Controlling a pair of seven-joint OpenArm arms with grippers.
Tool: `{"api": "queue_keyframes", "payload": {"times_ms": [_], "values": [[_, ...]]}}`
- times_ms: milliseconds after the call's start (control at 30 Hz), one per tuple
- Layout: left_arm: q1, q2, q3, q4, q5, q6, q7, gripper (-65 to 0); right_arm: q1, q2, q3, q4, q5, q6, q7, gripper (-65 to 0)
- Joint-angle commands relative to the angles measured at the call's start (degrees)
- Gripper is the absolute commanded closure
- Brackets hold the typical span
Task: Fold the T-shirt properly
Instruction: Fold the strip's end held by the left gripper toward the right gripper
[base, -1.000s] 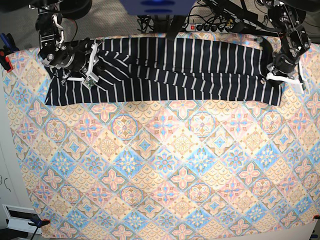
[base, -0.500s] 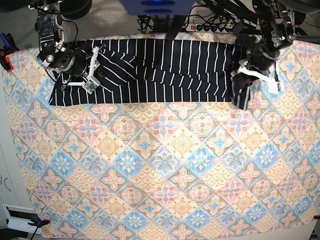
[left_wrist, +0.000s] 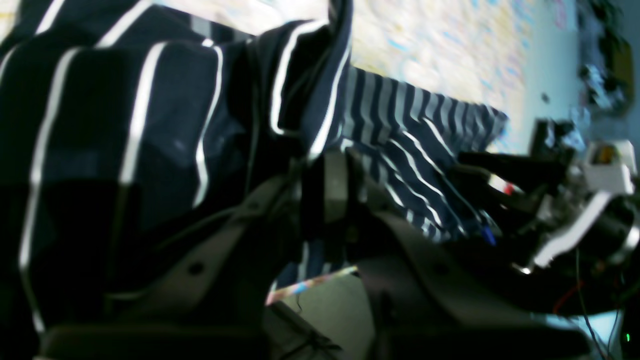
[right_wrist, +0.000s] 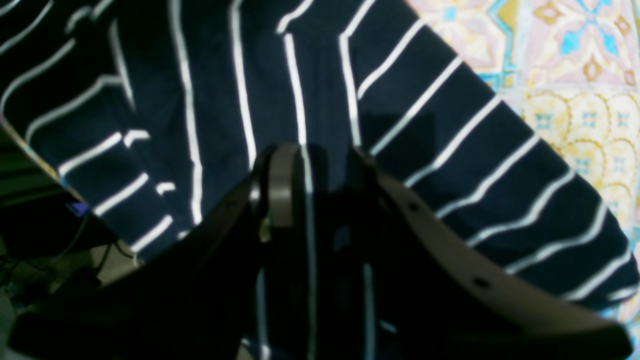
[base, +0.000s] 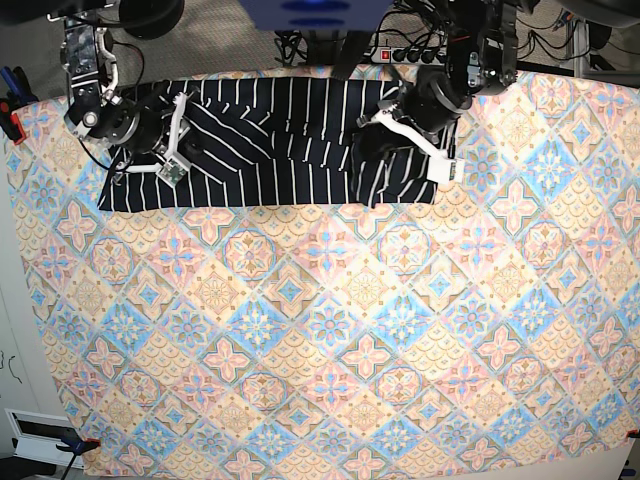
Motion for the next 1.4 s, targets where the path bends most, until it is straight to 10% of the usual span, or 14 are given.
{"api": "queue_keyframes", "payload": {"times_ms": [0, 1133, 1367], "values": [[0.1, -0.1, 0.9, 1.1, -0.4, -0.3, -1.1, 0.0, 0.4, 0.7, 0.5, 1.0, 0.8, -0.2, 0.9, -15.3], [-12.9, -3.8, 11.7, -5.1, -0.8, -0.7, 4.8, -0.1, 0.3, 0.4, 0.5, 1.5, 0.8, -0.2, 0.9, -15.3], [-15.6, -6.4, 17.7, -5.0, -1.9, -0.7, 7.6, -10.2, 0.3, 0.4, 0.5, 1.5, 0.8, -0.2, 0.9, -15.3]]}}
